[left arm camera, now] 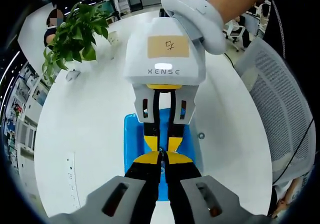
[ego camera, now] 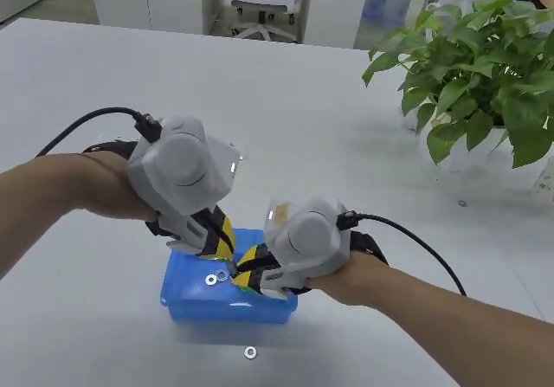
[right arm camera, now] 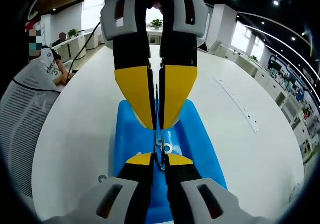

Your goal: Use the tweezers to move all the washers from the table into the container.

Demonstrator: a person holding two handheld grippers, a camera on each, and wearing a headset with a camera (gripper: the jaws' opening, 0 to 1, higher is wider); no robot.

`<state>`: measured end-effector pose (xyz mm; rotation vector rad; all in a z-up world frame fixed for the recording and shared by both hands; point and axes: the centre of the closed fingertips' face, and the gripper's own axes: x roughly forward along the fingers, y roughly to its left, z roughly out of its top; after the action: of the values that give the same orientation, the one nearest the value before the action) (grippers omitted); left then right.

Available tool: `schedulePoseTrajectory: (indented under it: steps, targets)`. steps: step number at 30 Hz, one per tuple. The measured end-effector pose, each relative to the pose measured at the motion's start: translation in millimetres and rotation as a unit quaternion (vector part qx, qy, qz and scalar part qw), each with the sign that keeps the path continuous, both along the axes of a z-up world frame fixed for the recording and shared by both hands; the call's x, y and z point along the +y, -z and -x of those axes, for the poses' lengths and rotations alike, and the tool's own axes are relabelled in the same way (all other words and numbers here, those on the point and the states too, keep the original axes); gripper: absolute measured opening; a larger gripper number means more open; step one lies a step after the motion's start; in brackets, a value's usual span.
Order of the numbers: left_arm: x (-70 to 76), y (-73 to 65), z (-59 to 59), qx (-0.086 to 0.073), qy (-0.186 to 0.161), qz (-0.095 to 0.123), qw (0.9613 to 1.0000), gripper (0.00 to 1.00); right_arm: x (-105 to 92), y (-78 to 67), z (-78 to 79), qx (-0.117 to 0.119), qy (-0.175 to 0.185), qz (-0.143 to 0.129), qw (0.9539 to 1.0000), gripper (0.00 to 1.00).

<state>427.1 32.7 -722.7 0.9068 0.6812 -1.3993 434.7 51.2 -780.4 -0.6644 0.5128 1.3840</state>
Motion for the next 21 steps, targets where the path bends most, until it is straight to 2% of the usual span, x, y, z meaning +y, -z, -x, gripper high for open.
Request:
schedulePoseTrajectory:
  steps: [11, 21]
  targets:
    - [0.2, -8.9, 2.1, -0.007, 0.001, -0.001, 1.0, 0.06, -0.5, -9.4, 1.3, -0.01, -0.002, -0.005, 0.9999, 0.1]
    - [-1.7, -27.8, 9.4, -0.016, 0.001, 0.0, 0.9999, 0.06, -1.4, -26.5, 6.1, -0.021, 0.002, -0.016, 0.9997, 0.1]
